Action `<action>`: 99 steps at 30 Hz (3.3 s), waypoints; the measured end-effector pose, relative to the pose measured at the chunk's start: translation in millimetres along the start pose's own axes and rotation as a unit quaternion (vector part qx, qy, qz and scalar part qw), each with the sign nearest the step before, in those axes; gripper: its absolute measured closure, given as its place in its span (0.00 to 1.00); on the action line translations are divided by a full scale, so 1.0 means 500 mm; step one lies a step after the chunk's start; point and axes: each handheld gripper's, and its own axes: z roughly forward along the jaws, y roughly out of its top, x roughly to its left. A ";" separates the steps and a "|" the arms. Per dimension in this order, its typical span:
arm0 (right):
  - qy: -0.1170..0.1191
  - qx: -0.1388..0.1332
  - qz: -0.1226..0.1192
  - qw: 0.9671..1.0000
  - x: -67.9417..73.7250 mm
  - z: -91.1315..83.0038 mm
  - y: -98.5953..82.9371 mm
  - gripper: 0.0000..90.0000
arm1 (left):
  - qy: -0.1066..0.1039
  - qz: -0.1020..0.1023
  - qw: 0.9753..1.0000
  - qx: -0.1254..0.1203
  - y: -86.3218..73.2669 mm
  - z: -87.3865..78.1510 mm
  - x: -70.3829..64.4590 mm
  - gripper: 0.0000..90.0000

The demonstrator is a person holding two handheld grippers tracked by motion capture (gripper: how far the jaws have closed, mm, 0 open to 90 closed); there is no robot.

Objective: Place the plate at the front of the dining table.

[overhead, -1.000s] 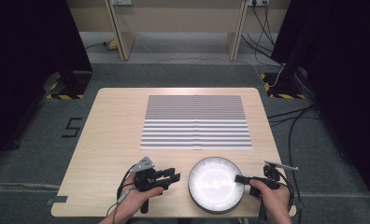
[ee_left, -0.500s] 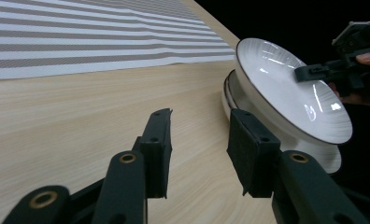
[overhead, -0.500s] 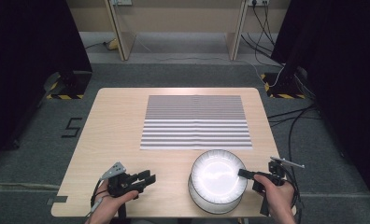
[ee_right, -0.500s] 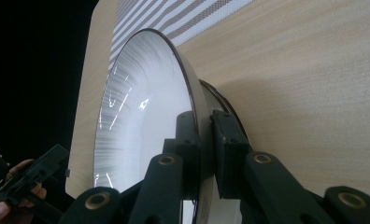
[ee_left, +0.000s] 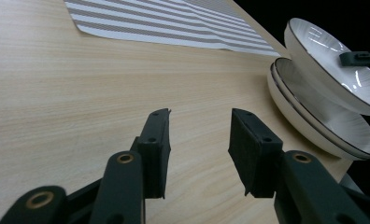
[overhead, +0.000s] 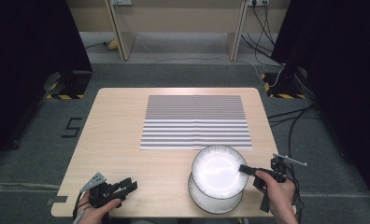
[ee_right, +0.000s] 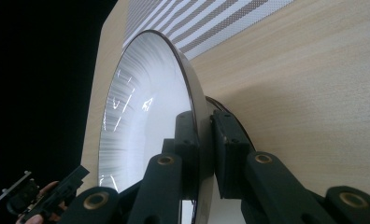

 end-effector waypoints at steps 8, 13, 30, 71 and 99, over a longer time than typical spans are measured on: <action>0.005 -0.005 0.003 1.000 0.006 0.001 0.009 0.90 | 0.020 -0.003 1.000 -0.002 -0.004 0.005 0.013 0.59; 0.006 -0.009 0.001 1.000 0.010 0.003 0.018 0.90 | 0.020 -0.009 1.000 0.003 -0.007 0.011 0.013 0.55; 0.008 -0.019 0.003 1.000 0.024 0.011 0.046 0.90 | 0.012 -0.009 1.000 0.010 -0.009 0.022 0.009 0.52; 0.004 -0.045 0.006 0.999 0.044 0.021 0.117 0.89 | 0.015 0.000 1.000 0.011 -0.008 0.019 0.010 0.53; 0.006 -0.057 0.011 0.998 0.068 0.033 0.160 0.88 | 0.021 0.002 1.000 0.010 -0.007 0.018 0.013 0.50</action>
